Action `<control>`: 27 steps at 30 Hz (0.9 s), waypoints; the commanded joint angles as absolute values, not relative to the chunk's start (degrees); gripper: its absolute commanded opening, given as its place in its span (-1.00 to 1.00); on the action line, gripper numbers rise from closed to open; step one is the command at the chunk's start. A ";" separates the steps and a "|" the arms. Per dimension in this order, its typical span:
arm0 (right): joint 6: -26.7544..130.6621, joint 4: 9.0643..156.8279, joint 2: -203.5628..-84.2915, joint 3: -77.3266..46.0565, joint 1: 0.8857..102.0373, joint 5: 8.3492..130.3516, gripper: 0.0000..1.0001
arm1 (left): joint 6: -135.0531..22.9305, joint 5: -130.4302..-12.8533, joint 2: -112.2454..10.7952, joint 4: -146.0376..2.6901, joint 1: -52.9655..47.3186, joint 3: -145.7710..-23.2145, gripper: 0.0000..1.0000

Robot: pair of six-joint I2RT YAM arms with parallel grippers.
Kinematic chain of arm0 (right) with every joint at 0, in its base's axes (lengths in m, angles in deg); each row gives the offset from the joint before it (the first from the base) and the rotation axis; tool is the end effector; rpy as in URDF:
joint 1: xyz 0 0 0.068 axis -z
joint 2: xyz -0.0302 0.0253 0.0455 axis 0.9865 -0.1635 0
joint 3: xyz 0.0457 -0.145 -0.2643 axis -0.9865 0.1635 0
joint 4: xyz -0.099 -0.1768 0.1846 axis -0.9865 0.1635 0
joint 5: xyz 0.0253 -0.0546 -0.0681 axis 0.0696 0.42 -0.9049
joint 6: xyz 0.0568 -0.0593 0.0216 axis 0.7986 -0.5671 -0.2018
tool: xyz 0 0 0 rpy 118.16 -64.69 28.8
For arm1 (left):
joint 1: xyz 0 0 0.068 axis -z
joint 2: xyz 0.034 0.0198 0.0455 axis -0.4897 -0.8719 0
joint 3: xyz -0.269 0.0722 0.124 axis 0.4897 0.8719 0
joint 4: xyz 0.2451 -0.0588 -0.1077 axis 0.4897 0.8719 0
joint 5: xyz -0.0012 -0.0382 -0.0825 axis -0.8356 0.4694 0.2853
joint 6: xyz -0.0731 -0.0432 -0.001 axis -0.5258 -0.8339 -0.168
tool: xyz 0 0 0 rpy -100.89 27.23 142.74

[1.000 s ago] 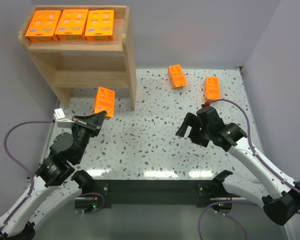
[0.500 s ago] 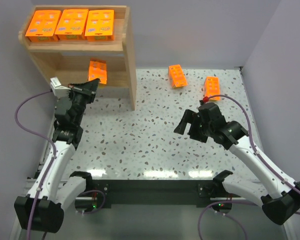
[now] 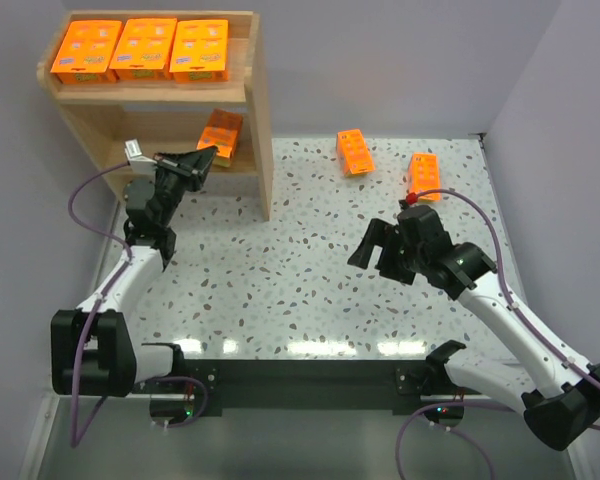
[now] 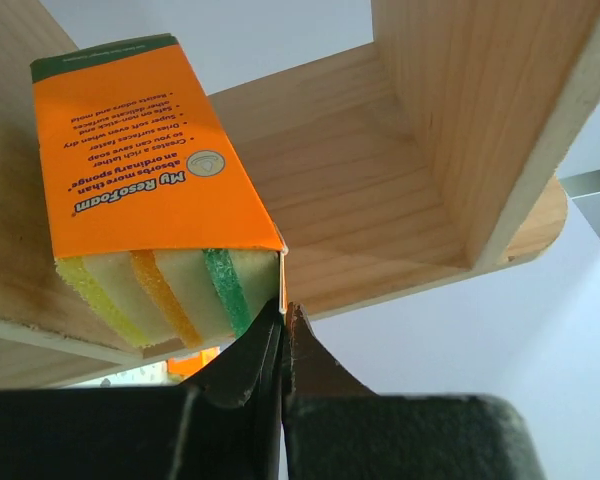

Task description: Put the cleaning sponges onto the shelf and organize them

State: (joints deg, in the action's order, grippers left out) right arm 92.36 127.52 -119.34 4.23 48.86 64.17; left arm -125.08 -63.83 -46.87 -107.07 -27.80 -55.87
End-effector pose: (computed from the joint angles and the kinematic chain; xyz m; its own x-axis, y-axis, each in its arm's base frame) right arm 0.1843 0.1177 0.3112 -0.8191 0.3557 -0.4500 0.0742 0.8436 0.5318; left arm 0.3254 -0.0293 0.3508 -0.2675 -0.9412 -0.2062 0.2114 0.1514 -0.9656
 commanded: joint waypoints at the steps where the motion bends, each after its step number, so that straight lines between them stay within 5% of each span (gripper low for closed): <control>1: 91.19 125.51 -118.74 4.80 49.39 63.82 0.81 | -126.39 -63.64 -48.88 -115.53 -28.27 -55.48 -1.00; 27: 90.40 127.09 -119.53 3.31 50.62 63.20 0.86 | -134.48 -76.38 -56.18 -121.70 -17.37 -52.40 -1.00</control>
State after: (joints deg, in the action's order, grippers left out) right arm 91.53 127.76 -119.69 4.71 50.31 63.80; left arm -132.82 -75.96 -56.31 -118.85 -18.56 -52.70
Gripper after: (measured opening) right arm 0.926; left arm 0.021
